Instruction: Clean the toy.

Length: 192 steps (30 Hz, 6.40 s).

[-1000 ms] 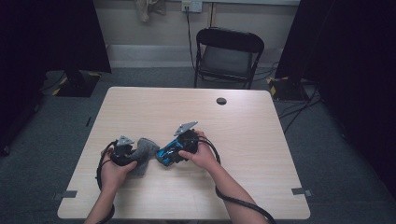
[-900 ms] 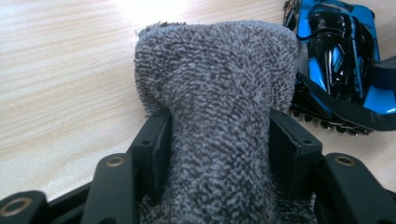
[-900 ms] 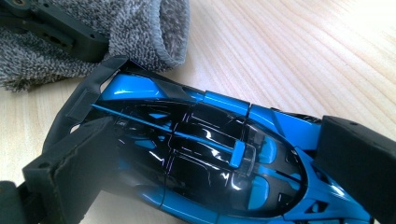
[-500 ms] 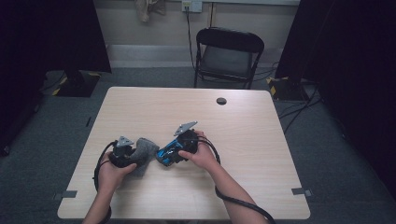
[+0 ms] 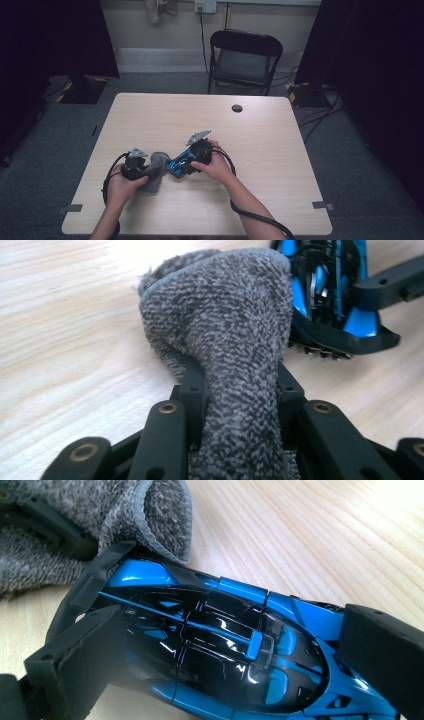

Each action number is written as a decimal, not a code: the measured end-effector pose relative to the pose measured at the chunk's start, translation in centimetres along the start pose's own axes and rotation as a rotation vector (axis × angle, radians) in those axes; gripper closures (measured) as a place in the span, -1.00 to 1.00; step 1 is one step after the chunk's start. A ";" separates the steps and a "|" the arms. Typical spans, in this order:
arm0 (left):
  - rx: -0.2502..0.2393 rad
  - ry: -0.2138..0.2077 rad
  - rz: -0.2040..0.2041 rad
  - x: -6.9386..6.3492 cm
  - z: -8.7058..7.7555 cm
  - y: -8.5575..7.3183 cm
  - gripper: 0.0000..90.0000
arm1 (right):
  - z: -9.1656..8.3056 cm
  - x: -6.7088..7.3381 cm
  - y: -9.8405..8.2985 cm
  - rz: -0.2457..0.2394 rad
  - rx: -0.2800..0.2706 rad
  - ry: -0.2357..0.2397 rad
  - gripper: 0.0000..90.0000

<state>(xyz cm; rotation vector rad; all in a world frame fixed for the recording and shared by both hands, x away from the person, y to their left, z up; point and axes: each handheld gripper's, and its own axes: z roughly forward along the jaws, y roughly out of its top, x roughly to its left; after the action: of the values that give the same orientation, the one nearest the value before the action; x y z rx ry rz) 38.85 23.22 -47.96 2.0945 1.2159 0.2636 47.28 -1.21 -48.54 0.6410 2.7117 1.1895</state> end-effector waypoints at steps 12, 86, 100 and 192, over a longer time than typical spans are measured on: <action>0.036 -0.046 0.034 -1.9 -0.4 -0.5 0.54 | 0.0 0.0 0.0 0.000 0.000 0.000 -1.00; -0.044 -0.017 -0.015 1.0 -3.4 -0.1 0.54 | 0.0 0.0 0.0 0.004 -0.001 -0.002 -1.00; 0.000 -0.010 -0.023 0.8 -1.0 -0.9 0.51 | 0.0 0.1 0.0 0.004 -0.001 -0.002 -1.00; -0.043 -0.126 0.099 -2.3 -4.9 2.3 0.51 | -0.5 0.8 -0.5 0.049 -0.036 -0.062 -0.96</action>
<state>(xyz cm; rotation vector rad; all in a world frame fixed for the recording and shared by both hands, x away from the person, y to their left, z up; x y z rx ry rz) 36.81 22.88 -42.50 2.1036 1.0257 0.1972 46.23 -1.47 -48.53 0.7310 2.6321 1.2060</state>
